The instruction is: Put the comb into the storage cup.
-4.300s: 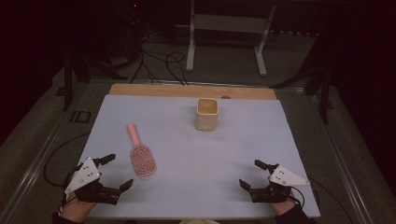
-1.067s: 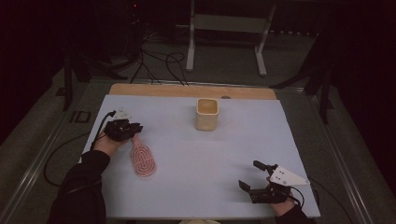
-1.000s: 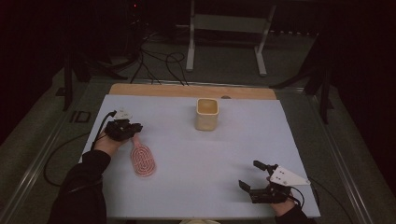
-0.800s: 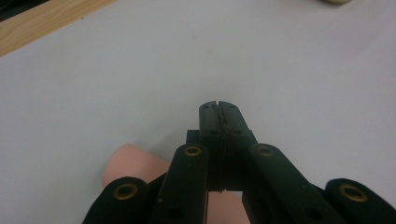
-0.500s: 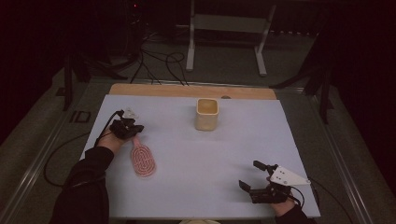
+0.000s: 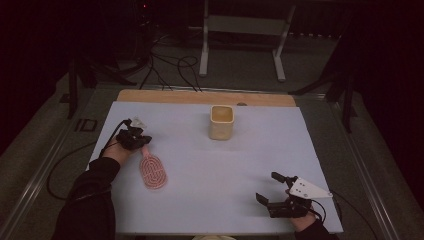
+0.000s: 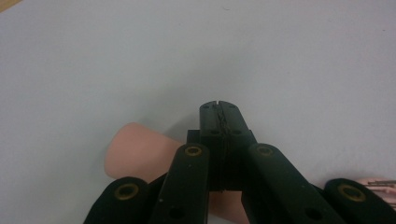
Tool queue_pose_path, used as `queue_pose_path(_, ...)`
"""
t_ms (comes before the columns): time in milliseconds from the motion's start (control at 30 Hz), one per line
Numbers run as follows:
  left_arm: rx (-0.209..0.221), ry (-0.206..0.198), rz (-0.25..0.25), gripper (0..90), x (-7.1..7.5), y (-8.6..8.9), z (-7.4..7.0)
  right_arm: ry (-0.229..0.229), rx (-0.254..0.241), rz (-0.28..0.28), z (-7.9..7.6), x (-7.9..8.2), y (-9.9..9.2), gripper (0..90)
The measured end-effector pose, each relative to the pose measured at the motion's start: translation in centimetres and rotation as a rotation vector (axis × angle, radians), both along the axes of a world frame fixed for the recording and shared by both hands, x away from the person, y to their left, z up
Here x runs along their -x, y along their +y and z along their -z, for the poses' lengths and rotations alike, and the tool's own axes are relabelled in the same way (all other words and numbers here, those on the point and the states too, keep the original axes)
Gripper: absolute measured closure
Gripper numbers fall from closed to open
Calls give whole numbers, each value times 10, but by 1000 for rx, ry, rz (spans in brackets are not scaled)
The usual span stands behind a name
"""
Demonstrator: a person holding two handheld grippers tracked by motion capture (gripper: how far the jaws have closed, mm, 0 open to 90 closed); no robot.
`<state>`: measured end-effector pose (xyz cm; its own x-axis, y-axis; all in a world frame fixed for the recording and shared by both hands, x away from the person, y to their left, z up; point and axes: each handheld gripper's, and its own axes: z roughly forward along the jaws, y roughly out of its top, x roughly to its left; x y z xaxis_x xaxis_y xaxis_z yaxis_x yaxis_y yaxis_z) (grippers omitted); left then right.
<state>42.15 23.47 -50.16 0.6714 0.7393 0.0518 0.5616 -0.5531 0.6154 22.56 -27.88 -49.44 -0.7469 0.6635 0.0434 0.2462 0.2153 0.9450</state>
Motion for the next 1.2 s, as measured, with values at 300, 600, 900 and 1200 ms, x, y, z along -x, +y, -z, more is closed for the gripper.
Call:
queue_pose_path(300,5,13,-25,900,4,16,-1,1,0,3,0,0,0,87)
queue_pose_path(600,-25,40,-37,900,10,26,-3,5,1,5,0,0,0,87)
queue_pose_path(900,-45,69,-47,900,22,42,-5,0,2,6,-1,0,0,87)
queue_pose_path(1200,-74,86,-43,900,33,52,-5,5,7,8,0,0,0,87)
